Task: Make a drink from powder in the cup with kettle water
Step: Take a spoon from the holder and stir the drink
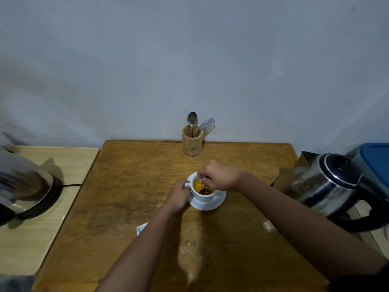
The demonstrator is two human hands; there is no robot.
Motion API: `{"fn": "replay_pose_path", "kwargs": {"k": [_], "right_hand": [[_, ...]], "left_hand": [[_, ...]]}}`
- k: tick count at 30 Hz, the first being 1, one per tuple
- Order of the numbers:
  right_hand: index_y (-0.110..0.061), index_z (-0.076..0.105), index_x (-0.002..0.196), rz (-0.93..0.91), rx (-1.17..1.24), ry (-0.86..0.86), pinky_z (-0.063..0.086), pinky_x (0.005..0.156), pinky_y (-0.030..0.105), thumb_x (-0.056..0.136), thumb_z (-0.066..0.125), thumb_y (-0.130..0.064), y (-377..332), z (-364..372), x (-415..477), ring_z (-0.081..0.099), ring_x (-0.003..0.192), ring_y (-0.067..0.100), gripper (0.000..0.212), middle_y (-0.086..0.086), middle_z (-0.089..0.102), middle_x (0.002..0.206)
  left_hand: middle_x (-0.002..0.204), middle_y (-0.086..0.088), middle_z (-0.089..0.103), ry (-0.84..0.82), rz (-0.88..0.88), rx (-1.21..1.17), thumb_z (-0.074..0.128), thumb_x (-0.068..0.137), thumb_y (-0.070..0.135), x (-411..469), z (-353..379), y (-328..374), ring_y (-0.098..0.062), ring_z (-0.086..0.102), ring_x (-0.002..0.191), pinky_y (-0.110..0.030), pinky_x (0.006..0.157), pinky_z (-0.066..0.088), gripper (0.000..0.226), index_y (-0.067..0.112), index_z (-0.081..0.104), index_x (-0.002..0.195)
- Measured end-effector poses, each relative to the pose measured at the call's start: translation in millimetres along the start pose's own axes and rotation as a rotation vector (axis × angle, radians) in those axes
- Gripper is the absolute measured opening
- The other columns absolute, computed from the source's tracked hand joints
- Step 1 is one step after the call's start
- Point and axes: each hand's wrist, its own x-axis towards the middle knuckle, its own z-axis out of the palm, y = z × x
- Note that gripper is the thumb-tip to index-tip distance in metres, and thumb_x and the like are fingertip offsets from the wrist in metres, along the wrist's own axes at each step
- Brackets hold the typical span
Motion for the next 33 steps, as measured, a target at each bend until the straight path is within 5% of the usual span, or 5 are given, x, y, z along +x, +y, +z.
{"fn": "replay_pose_path", "kwargs": {"k": [9, 15, 22, 29, 33], "right_hand": [[-0.008, 0.065, 0.096, -0.017, -0.194, 0.019, 0.052, 0.071, 0.04, 0.093, 0.047, -0.014, 8.1, -3.3, 8.6, 0.062, 0.08, 0.026, 0.019, 0.012, 0.067, 0.092], [-0.01, 0.068, 0.104, -0.009, -0.067, 0.09, 0.055, 0.081, 0.04, 0.094, 0.049, -0.017, 5.7, 1.1, 12.0, 0.063, 0.093, 0.021, 0.023, 0.009, 0.069, 0.105], [-0.008, 0.07, 0.098, 0.013, 0.126, 0.032, 0.04, 0.055, 0.008, 0.091, 0.056, -0.013, 9.3, -3.3, 3.6, 0.058, 0.068, 0.002, 0.016, 0.007, 0.073, 0.09], [-0.007, 0.067, 0.1, 0.06, 0.094, -0.036, 0.048, 0.065, 0.022, 0.091, 0.055, -0.013, 14.0, -17.5, -3.2, 0.058, 0.066, 0.004, 0.016, 0.007, 0.072, 0.089], [-0.01, 0.066, 0.109, 0.096, -0.047, 0.035, 0.053, 0.077, 0.033, 0.094, 0.05, -0.018, 13.3, -10.6, -1.0, 0.06, 0.085, 0.016, 0.023, 0.007, 0.068, 0.106]], "left_hand": [[0.106, -0.01, 0.058, -0.008, -0.027, 0.002, 0.038, 0.095, 0.016, -0.6, -0.7, 3.5, -0.021, 0.051, 0.092, -0.031, 0.071, 0.039, 0.027, 0.009, 0.055, 0.116], [0.104, -0.009, 0.057, -0.009, -0.05, -0.024, 0.038, 0.095, 0.015, -1.2, -0.1, 4.8, -0.022, 0.051, 0.092, -0.031, 0.07, 0.039, 0.027, 0.01, 0.055, 0.115], [0.102, -0.01, 0.058, 0.009, -0.043, -0.025, 0.04, 0.094, 0.014, 0.5, 1.0, 3.5, -0.023, 0.051, 0.09, -0.033, 0.073, 0.04, 0.021, 0.012, 0.057, 0.107], [0.119, -0.017, 0.057, 0.022, -0.057, 0.019, 0.039, 0.095, 0.014, 1.4, 1.0, 5.7, -0.023, 0.05, 0.097, -0.031, 0.081, 0.04, 0.03, 0.007, 0.053, 0.121], [0.119, -0.017, 0.058, 0.011, -0.062, 0.032, 0.038, 0.096, 0.015, -0.1, 0.3, 6.0, -0.023, 0.051, 0.097, -0.031, 0.079, 0.039, 0.031, 0.007, 0.054, 0.121]]}}
